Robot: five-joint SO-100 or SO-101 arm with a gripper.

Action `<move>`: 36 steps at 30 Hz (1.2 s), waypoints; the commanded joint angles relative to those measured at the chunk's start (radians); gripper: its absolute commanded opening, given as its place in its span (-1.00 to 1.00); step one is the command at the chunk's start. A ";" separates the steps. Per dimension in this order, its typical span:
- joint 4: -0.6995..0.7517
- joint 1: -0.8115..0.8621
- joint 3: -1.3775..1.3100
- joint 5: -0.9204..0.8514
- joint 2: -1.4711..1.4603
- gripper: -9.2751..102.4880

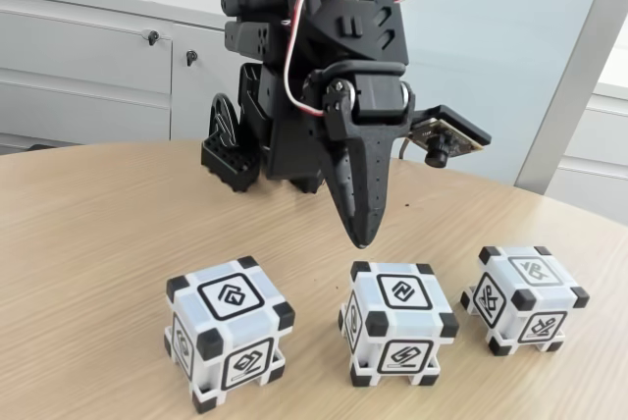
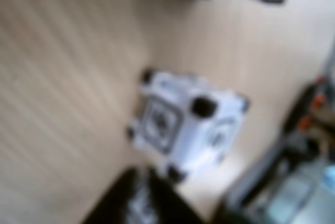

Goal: Stack cubes from left to right.

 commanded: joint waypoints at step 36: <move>-0.012 -0.011 -0.594 0.086 -0.176 -0.52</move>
